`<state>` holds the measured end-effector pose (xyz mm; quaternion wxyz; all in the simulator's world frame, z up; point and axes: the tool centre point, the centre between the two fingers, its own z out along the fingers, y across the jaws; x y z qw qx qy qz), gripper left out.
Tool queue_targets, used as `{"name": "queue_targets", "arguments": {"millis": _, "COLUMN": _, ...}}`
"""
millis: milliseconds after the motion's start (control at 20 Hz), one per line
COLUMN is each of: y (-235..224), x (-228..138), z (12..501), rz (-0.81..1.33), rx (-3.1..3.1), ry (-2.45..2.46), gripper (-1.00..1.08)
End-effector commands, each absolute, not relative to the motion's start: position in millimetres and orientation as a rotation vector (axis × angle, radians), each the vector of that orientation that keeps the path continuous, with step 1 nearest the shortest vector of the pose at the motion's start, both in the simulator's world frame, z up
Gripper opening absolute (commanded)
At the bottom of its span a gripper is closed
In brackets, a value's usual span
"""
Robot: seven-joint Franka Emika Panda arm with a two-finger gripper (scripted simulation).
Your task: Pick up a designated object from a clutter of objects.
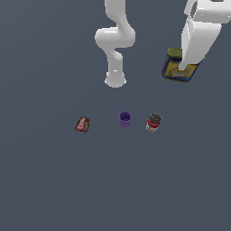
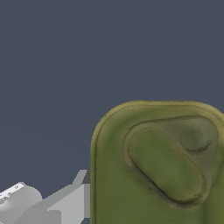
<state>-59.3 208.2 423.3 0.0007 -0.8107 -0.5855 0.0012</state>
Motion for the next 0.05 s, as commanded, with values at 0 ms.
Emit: {"name": "queue_targets", "arguments": {"millis": 0, "y": 208.0, "x": -60.1, "z": 427.4, "rz": 0.000, "rx": -2.547, "ry": -1.839, "gripper": -1.00}}
